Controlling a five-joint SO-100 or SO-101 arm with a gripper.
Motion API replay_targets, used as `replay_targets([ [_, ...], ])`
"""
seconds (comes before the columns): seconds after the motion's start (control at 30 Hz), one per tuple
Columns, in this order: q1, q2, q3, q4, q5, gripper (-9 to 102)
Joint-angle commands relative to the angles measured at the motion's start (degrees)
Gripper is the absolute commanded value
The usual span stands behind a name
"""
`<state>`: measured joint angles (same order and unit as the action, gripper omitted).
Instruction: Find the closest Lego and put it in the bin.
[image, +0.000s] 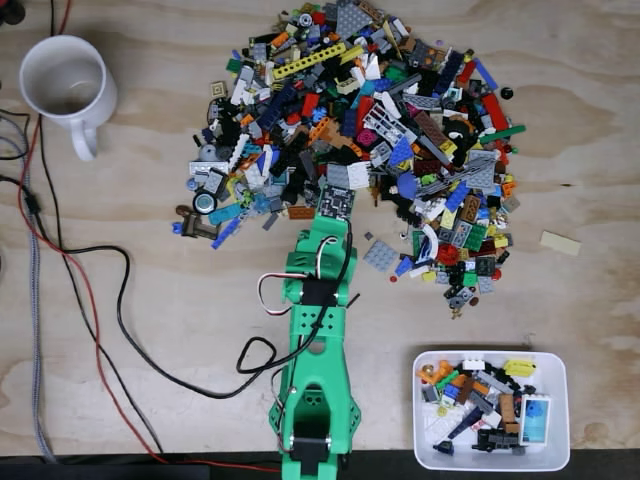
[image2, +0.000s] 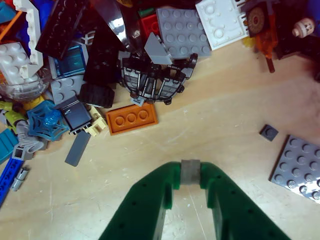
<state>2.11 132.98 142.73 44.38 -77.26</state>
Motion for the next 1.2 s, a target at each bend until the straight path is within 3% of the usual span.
replay_targets([
  [0.0,2.5,-2.2,-8.3,-1.1,1.1,0],
  [0.4,3.8,-4.2,-10.1,-2.1,2.6,0],
  [0.53,7.7,-19.0,-26.8,4.1,15.0,10],
  [0.73,14.9,-38.8,-55.2,20.9,34.5,14],
  [0.9,19.5,-47.0,-60.0,24.3,47.0,18],
  [1.17,21.6,-57.4,-61.2,23.9,56.0,18],
])
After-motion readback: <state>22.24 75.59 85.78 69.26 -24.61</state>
